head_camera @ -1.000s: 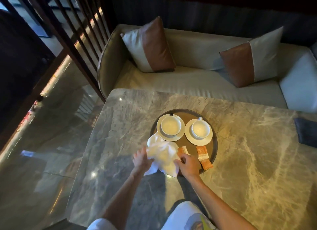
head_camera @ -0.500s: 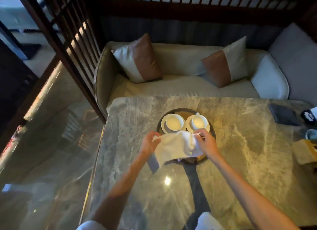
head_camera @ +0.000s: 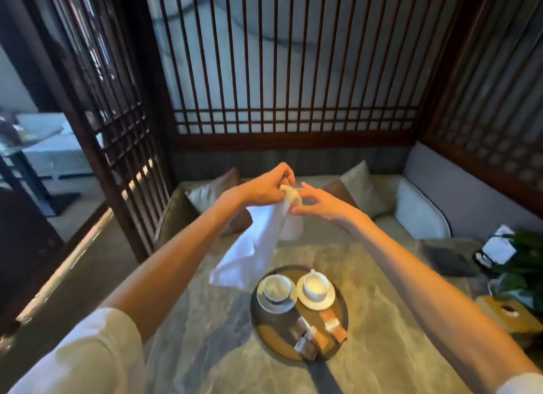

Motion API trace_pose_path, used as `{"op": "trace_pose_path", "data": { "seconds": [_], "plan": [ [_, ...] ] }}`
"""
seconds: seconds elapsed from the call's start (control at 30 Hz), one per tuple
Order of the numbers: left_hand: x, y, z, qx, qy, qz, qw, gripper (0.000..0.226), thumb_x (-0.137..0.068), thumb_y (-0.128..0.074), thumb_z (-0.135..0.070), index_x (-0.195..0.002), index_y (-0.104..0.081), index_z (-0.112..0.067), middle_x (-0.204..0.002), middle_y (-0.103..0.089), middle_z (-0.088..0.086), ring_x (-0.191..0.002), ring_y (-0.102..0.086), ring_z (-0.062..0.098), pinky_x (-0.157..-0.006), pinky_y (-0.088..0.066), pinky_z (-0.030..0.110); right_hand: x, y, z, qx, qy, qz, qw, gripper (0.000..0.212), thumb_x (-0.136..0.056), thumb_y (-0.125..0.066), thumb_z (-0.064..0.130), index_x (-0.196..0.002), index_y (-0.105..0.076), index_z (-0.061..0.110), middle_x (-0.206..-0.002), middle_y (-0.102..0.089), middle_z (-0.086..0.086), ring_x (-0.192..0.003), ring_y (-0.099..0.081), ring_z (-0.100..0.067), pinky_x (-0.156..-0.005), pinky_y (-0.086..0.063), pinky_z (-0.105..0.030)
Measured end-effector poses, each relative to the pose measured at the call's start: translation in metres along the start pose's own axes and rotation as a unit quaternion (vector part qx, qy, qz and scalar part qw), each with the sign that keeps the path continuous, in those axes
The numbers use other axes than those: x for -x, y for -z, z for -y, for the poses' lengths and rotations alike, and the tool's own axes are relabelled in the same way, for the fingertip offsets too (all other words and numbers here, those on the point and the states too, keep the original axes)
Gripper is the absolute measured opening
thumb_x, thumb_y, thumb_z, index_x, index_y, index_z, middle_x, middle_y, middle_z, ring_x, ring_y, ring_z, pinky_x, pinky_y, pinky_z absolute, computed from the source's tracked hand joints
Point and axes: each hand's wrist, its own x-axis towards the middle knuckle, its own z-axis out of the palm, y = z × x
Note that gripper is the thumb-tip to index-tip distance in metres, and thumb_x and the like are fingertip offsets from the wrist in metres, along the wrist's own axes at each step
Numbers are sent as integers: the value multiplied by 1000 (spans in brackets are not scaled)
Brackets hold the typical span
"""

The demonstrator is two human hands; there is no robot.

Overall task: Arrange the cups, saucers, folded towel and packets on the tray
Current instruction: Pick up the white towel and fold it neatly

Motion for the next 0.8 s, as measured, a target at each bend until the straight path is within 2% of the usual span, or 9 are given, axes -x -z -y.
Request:
{"op": "trace_pose_path", "data": {
  "seconds": [0.07,0.13,0.2,0.27,0.37,0.47,0.53,0.67,0.8],
  "plan": [
    [-6,17,-13,-14,10,4,1000,34,-84,-48,9,-113,-42,-7,-81,-51,7,-69,-43,14,-66,-39,28,-1,21,5,-1,12,-31,999,11,-92,-69,20,-100,-70,26,-133,-61,4,-131,-29,3,-108,-22,-25],
    [-7,30,-14,-77,31,26,996,36,-85,-58,4,-118,-47,-2,-86,-54,7,-74,-47,15,-69,-40,28,-2,44,5,22,43,-88,995,8,-90,-70,22,-95,-71,16,-103,-70,-3,-105,-54,-7,-86,-37,-27],
    [-2,38,-7,-140,75,54,986,30,-84,-69,-3,-113,-62,1,-92,-60,5,-85,-54,14,-74,-43,28,2,70,2,59,54,-114,990,3,-91,-69,22,-88,-68,20,-84,-66,1,-83,-57,-11,-72,-39,-23],
    [5,42,0,-117,115,35,986,18,-85,-73,-12,-101,-72,-4,-86,-64,2,-83,-57,13,-71,-44,25,8,95,-4,80,35,-107,990,6,-89,-70,24,-87,-65,27,-86,-65,8,-83,-59,-11,-72,-43,-24],
    [13,47,6,60,139,-79,985,5,-86,-73,-20,-84,-76,-17,-75,-65,-2,-72,-59,9,-64,-48,19,19,126,-18,82,8,-90,993,13,-85,-75,29,-87,-63,30,-91,-65,6,-86,-60,-14,-74,-45,-28],
    [18,54,6,267,119,-153,944,21,-86,-68,-25,-100,-73,-9,-93,-68,8,-86,-67,18,-72,-60,24,35,157,-29,86,-3,-72,994,18,-84,-75,37,-91,-61,30,-94,-61,2,-87,-57,-16,-73,-43,-29],
    [17,56,5,339,111,-172,918,33,-84,-66,-34,-107,-71,-11,-98,-68,6,-88,-70,18,-69,-60,26,49,176,-37,56,-9,-67,996,24,-82,-75,44,-97,-62,30,-92,-63,-3,-81,-57,-17,-69,-44,-31],
    [1,42,-3,316,150,-233,907,26,-97,-56,-35,-109,-68,-16,-98,-67,5,-87,-66,17,-59,-56,24,64,187,-44,-100,-9,-61,993,34,-78,-77,50,-107,-64,36,-76,-63,5,-54,-45,-7,-43,-36,-18],
    [-18,20,-20,225,221,-298,901,25,-98,-49,-38,-96,-65,-18,-93,-65,7,-83,-64,20,-66,-55,31,58,182,-29,-260,33,-51,964,17,-86,-73,25,-103,-73,23,-96,-73,1,-82,-68,-10,-61,-54,-19]
  ]
}}
